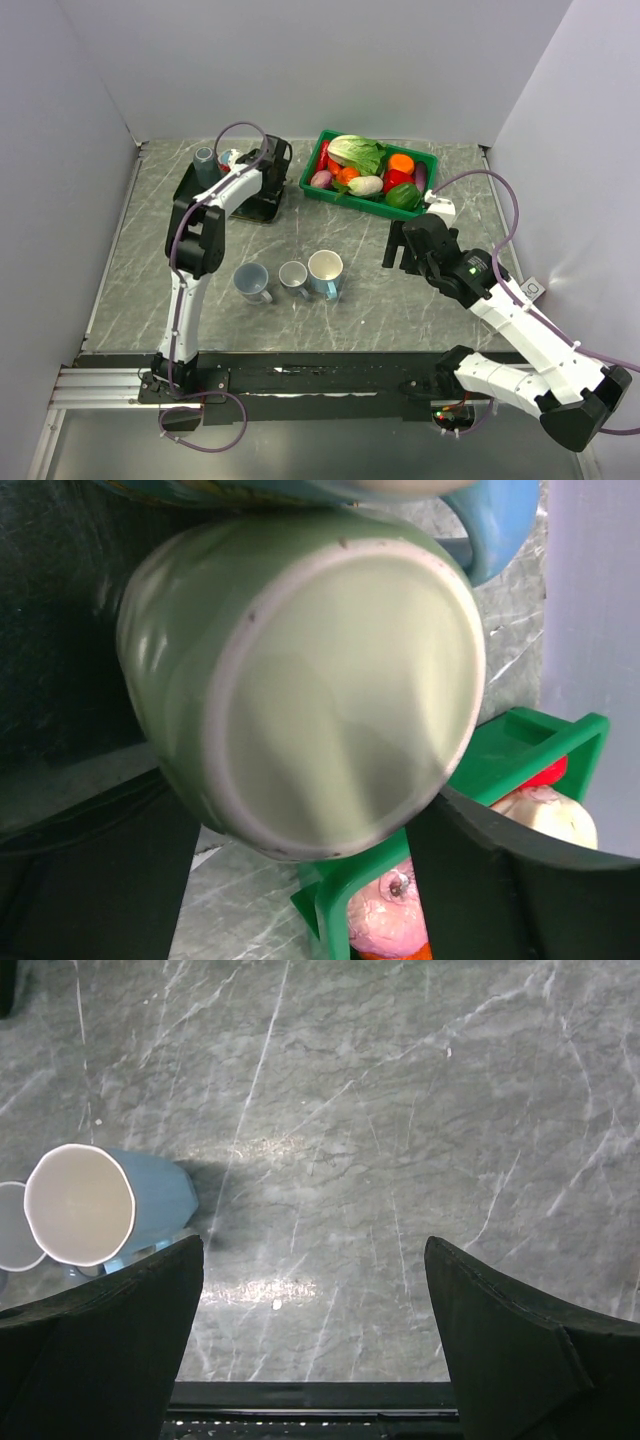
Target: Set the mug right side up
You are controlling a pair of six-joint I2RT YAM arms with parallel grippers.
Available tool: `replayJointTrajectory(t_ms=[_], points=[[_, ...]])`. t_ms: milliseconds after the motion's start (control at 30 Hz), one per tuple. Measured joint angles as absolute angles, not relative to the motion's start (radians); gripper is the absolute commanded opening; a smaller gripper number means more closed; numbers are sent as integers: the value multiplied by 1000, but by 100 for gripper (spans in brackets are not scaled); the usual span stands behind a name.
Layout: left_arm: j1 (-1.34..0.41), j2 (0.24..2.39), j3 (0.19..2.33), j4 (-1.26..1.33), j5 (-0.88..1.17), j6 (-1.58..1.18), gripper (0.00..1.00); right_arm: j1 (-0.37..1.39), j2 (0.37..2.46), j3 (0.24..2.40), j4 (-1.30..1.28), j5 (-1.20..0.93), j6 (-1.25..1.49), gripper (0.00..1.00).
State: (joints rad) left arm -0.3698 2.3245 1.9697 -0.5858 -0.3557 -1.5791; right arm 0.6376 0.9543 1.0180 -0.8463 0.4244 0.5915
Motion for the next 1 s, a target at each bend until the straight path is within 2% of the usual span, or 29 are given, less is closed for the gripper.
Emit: replayJointTrajectory(t_ms=[167,467,633,800,1000], points=[[-368,2301,1927,-557,-337,-1579,75,632,954,1010,-844,421,584,96],[-368,2184,1755,-539,-320,-1584,59,630,953,1006,-833,421,582,96],[-368,2160,1727,-556,-324,-1578,59,629,949,1005,-823,421,582,96],[-368,2137,1676,-570,-337,-1559,46,627,944,995,-815,421,582,96],[-367,2136,1702,-619,-381,-1465,57,623,943,984,-810,419,582,96]])
